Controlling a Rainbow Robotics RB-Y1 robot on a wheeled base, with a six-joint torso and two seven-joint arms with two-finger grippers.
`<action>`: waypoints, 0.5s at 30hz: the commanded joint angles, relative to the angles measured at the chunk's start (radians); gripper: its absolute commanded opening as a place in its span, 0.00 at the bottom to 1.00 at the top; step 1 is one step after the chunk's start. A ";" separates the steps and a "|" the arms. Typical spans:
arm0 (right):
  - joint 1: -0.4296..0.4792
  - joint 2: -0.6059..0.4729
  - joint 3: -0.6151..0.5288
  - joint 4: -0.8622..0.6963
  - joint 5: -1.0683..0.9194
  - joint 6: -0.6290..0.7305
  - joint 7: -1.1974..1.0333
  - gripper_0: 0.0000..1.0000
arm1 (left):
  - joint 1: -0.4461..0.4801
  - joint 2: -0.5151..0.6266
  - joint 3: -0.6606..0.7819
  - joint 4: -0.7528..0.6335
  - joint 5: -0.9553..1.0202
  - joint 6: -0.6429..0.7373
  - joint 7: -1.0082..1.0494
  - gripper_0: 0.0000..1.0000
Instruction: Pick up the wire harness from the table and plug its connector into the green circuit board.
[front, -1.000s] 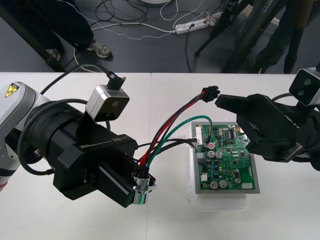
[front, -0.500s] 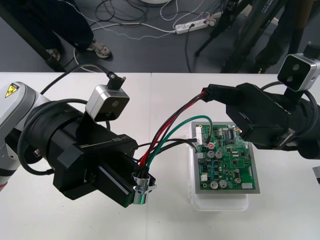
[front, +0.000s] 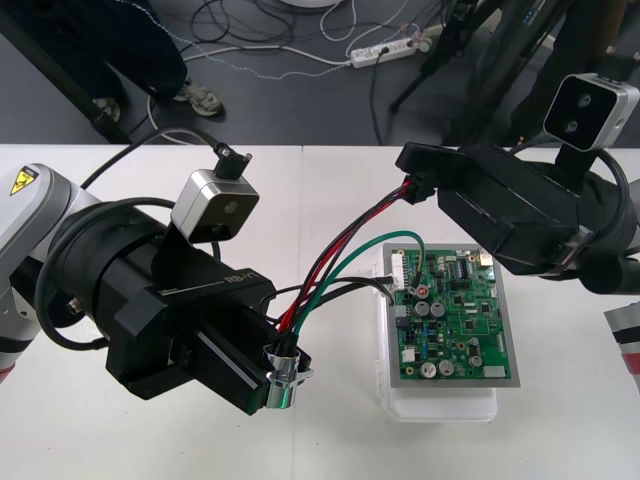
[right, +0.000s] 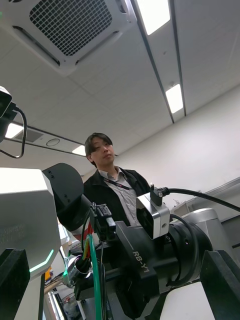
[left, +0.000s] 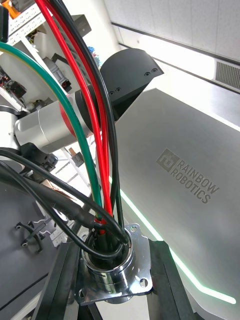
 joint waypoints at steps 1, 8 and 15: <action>-0.050 0.009 0.026 -0.010 -0.026 -0.001 -0.063 1.00 | -0.039 0.014 -0.017 -0.010 0.019 -0.029 0.081 0.00; -0.083 0.010 0.065 -0.010 -0.075 -0.003 -0.069 1.00 | -0.037 0.014 -0.018 -0.010 0.019 -0.029 0.079 0.00; -0.095 0.010 0.084 -0.011 -0.081 -0.001 -0.069 1.00 | -0.037 0.012 -0.018 -0.010 0.017 -0.029 0.079 0.00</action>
